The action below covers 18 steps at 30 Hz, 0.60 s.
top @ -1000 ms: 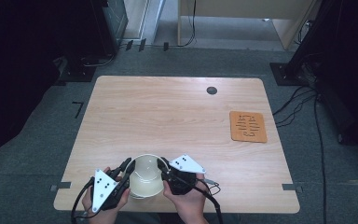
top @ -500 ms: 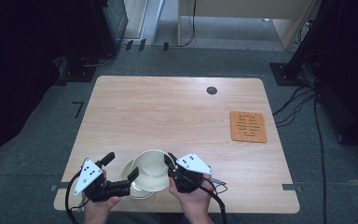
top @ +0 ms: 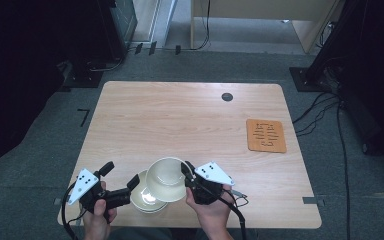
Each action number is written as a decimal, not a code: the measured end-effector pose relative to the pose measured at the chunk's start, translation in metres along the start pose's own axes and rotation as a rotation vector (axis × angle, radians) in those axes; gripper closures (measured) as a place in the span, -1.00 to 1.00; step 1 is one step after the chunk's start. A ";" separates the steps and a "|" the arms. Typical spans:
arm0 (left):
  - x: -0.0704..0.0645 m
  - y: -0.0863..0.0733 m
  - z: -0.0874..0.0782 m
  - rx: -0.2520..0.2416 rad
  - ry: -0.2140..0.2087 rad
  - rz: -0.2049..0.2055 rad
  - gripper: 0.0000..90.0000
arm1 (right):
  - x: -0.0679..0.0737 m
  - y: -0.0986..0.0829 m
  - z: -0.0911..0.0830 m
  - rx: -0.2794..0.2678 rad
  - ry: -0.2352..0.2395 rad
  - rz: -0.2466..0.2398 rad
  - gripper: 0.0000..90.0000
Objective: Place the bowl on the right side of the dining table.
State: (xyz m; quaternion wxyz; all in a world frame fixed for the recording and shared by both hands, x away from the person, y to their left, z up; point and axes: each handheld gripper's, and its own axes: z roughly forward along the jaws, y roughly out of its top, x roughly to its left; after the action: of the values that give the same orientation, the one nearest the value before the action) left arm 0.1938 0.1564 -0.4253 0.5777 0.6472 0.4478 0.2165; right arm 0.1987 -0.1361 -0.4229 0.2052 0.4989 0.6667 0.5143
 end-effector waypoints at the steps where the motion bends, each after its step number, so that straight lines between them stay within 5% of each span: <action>1: 0.002 0.000 0.000 0.000 0.002 -0.004 -1.00 | -0.001 0.000 0.000 0.000 -0.003 0.003 0.85; 18: 0.036 -0.010 -0.001 0.027 0.097 -0.021 -1.00 | -0.017 0.007 -0.007 -0.022 -0.038 0.034 0.84</action>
State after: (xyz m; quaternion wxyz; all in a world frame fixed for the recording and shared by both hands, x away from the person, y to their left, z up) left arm 0.2075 0.1859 -0.4431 0.5489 0.6388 0.4849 0.2354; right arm 0.2036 -0.1548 -0.4184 0.2145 0.5175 0.6485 0.5154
